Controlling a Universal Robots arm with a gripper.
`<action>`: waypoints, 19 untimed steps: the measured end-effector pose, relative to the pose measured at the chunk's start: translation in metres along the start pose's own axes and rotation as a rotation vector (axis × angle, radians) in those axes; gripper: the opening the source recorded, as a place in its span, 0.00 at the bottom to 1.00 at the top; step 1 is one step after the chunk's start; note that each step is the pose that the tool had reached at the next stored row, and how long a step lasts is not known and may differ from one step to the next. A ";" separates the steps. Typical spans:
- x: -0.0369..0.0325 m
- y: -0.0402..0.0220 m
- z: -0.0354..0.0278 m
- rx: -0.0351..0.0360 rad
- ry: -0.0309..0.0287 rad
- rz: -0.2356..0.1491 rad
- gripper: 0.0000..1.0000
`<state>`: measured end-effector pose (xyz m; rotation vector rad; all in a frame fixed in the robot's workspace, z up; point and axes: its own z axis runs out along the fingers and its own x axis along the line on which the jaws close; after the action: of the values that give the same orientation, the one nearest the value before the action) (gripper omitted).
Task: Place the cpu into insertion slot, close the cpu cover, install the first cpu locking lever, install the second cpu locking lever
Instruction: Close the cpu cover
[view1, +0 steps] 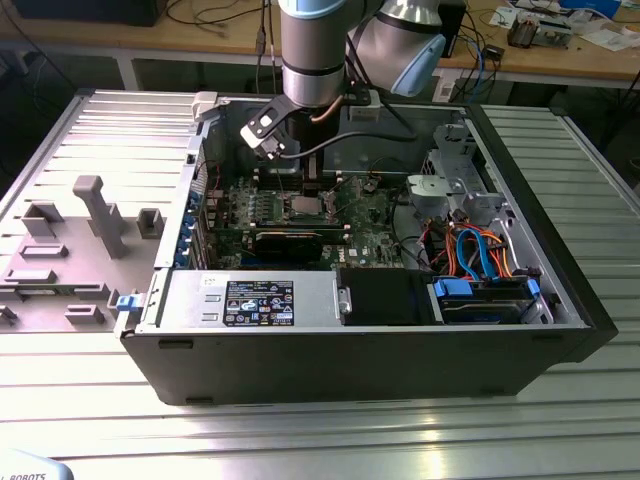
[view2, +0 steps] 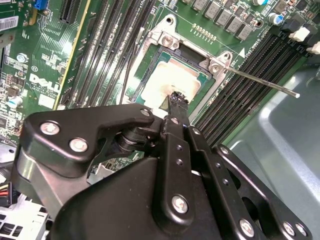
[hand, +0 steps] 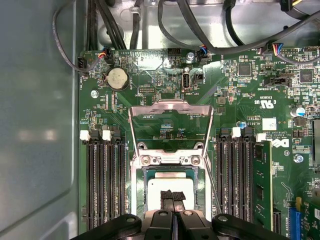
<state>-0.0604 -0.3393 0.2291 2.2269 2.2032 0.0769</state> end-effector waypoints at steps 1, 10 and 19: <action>0.0000 0.0000 -0.0001 0.0000 0.0001 0.000 0.11; 0.0001 0.0001 -0.0029 0.0000 0.0000 0.000 0.11; 0.0002 0.0003 -0.0066 0.0000 0.0000 0.000 0.11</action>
<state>-0.0604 -0.3393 0.2357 2.2269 2.2032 0.0768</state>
